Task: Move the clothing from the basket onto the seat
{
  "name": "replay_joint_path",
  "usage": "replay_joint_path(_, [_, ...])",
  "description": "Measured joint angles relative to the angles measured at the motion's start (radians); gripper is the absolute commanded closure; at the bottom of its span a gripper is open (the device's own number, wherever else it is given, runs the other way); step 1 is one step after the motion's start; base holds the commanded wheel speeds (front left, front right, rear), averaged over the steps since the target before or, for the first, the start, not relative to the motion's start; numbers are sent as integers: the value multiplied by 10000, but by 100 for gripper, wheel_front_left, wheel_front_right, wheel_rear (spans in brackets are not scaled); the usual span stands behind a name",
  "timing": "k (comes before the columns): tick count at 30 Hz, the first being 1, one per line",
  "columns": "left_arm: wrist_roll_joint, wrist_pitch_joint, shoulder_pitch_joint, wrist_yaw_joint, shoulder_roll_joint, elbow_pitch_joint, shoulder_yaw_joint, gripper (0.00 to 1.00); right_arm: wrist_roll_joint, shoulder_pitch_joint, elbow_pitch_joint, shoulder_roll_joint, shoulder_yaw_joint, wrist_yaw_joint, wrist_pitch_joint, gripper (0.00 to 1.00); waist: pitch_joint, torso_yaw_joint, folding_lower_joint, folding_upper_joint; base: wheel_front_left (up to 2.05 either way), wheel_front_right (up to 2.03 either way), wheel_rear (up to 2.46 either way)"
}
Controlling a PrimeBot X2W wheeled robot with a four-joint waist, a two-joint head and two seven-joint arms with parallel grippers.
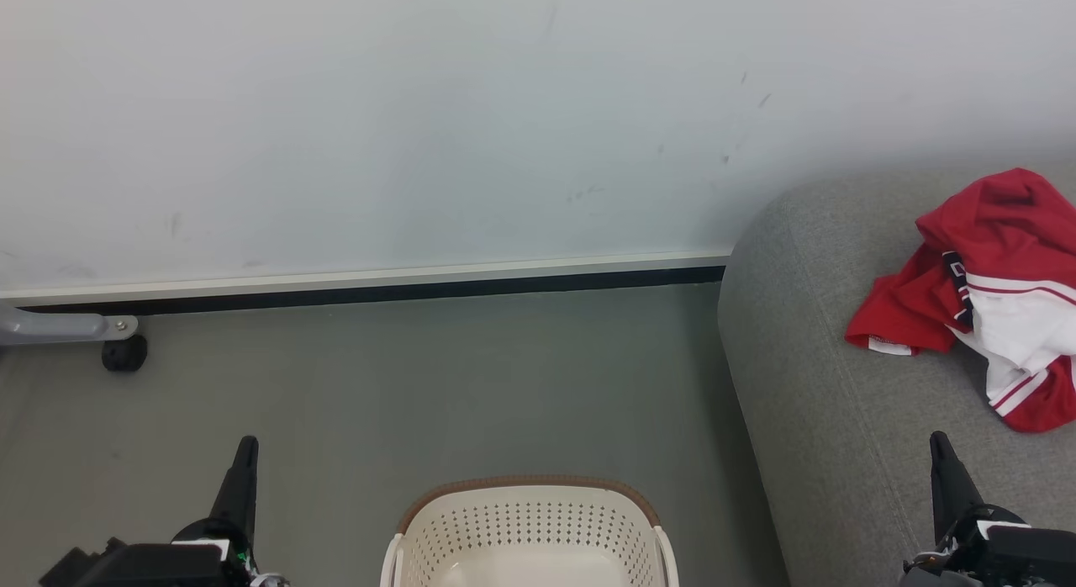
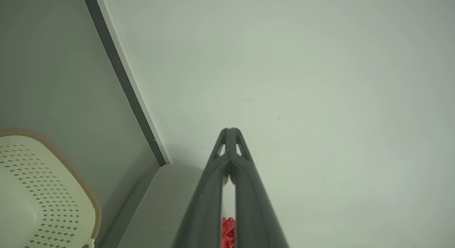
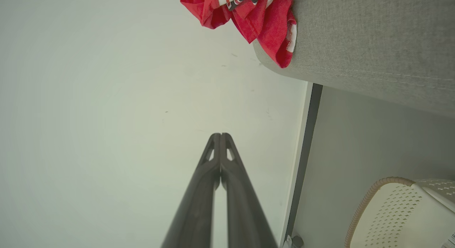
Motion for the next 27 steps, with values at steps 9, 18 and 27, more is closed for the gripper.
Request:
replay_joint_path(9, [0, 0, 0, 0, 0, 0, 0, 100, 2, 0, 0, 0, 0, 0, 0, 100, 0, 0, 0, 0, 0, 0, 0])
replay_joint_path(18, [0, 0, 0, -2, 0, 0, 0, 100, 2, 0, 0, 0, 0, 0, 0, 100, 0, 0, 0, 1, 0, 0, 0])
replay_joint_path(27, [0, 0, 0, -2, 0, 2, 0, 100, 2, 0, 2, 0, 0, 0, 0, 100, 0, 0, 0, 0, 0, 0, 0])
